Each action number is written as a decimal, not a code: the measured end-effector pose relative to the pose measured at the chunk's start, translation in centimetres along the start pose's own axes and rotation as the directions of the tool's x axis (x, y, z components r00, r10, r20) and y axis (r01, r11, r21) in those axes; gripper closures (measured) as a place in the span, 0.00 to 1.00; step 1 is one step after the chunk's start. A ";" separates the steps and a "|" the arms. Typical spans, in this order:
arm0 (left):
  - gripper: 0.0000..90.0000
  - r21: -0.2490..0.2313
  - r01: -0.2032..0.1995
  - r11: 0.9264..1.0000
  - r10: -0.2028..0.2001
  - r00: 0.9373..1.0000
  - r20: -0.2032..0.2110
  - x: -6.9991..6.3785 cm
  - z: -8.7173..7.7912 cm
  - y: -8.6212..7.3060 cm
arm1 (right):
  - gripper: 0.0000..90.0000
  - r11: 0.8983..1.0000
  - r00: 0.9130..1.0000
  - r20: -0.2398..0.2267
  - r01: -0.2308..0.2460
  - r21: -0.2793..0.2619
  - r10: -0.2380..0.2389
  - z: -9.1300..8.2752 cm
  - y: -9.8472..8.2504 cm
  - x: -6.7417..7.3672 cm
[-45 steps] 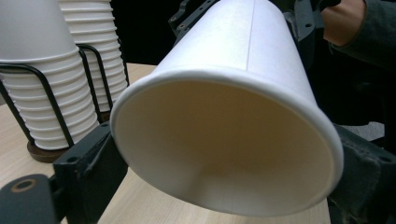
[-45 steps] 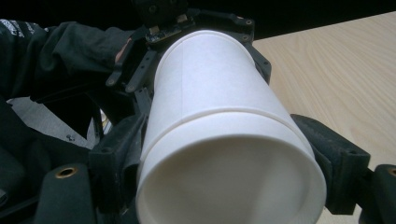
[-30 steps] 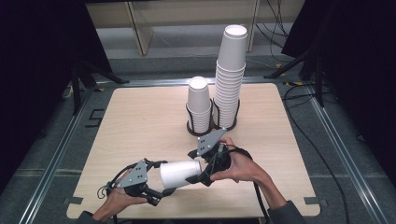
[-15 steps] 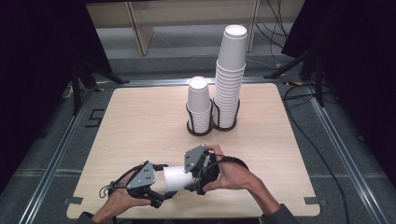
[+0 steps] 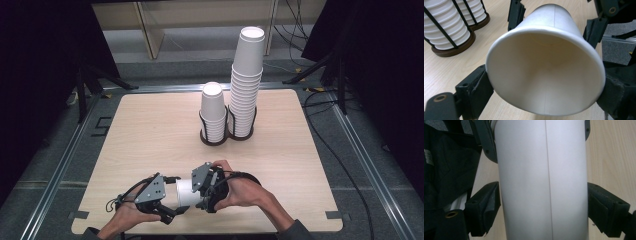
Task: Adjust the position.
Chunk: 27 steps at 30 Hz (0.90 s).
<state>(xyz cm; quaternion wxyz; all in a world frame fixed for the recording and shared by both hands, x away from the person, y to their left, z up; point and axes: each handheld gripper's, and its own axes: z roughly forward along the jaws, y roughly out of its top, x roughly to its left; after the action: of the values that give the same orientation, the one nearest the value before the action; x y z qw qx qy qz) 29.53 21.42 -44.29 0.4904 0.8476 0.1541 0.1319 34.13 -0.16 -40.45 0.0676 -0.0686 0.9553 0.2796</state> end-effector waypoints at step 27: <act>0.08 -0.176 0.077 0.981 -0.076 0.997 0.012 0.7 -0.4 -0.4 | 0.24 0.996 0.999 -0.038 -0.010 -0.086 0.007 -0.1 -1.0 -0.7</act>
<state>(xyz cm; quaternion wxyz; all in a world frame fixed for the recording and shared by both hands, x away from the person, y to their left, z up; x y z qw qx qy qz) 29.95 22.18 -44.35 0.5686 0.7947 0.1729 0.1236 34.93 -0.95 -40.79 0.0454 -0.0726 0.9436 0.3197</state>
